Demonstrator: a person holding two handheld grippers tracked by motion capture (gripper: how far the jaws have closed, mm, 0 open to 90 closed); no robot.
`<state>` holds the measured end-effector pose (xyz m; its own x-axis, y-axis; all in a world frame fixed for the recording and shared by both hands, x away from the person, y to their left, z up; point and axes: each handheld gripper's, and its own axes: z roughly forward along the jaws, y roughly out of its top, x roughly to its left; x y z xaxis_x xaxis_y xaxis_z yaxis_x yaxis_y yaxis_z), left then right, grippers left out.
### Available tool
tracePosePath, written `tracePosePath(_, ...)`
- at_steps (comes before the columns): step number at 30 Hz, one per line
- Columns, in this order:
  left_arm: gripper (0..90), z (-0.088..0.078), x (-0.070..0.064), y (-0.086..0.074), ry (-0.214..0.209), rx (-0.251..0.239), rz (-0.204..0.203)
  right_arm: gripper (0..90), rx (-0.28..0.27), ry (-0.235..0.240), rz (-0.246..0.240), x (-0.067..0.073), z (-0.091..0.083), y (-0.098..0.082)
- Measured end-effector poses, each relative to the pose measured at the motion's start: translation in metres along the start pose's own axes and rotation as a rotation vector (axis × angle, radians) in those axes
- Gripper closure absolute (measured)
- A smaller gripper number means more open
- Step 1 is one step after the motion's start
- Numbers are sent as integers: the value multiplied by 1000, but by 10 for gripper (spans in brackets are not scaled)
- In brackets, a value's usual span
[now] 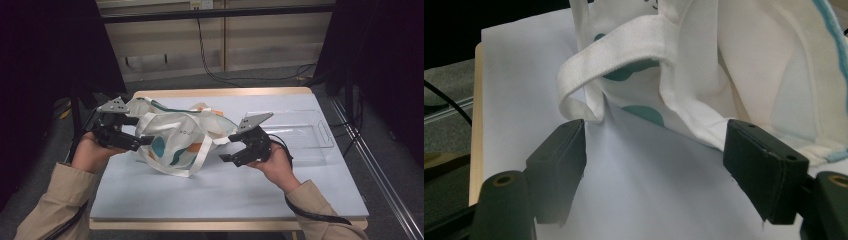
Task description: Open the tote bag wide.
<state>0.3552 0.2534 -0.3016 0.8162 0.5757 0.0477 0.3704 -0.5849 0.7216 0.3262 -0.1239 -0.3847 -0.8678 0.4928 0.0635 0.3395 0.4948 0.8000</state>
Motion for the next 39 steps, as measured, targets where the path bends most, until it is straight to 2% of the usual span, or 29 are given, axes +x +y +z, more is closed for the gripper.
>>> tracePosePath(5,159,0,6,6,0,-9,-14,280,-4,-2,-20,1,9,7)
tracePosePath(13,165,2,17,13,14,4,-18,320,-1,-7,-27,-1,22,10)
tracePosePath(24,162,7,29,23,25,21,-33,418,-5,2,-50,-1,31,12)
tracePosePath(30,166,5,33,30,35,28,-14,455,-3,11,-50,-1,33,15)
tracePosePath(35,161,6,36,33,38,30,-18,498,2,10,-53,-1,32,15)
tracePosePath(36,161,6,38,34,48,30,-17,543,2,7,-55,-1,31,15)
tracePosePath(39,163,6,40,35,52,24,-16,573,5,15,-52,-2,31,14)
